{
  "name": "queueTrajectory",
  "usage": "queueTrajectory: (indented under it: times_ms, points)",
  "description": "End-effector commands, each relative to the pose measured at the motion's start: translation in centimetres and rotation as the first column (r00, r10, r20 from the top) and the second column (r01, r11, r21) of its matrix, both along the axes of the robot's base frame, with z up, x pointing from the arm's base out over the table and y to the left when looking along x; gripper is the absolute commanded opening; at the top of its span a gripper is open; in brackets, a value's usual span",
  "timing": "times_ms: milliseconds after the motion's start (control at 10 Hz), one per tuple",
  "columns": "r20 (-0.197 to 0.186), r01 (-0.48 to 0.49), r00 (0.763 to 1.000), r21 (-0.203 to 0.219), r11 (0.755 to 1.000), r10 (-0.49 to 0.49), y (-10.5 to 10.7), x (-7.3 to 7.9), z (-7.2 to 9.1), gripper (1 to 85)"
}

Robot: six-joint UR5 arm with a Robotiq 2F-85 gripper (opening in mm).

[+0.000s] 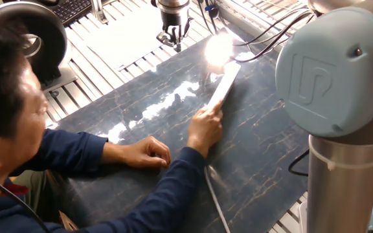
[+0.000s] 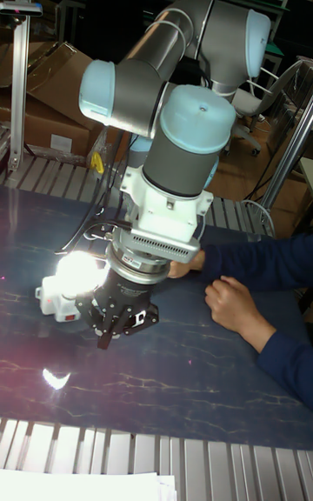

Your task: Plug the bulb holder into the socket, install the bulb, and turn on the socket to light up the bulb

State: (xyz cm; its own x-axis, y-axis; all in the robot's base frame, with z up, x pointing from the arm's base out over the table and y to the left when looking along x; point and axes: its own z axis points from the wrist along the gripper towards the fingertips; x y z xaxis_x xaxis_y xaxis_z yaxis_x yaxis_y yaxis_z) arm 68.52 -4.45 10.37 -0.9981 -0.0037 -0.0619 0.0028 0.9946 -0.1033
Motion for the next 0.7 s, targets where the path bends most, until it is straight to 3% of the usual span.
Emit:
queueTrajectory:
  times_ms: [0,100,600]
  points:
    - [0.009,0.032,0.999,0.044,0.999,-0.032,1.35,0.03,0.28,1.0]
    - [0.011,0.03,0.999,0.061,0.998,-0.031,1.82,0.17,0.15,1.0]
    - [-0.01,0.025,1.0,0.058,0.998,-0.024,1.8,-0.17,-0.31,1.0]
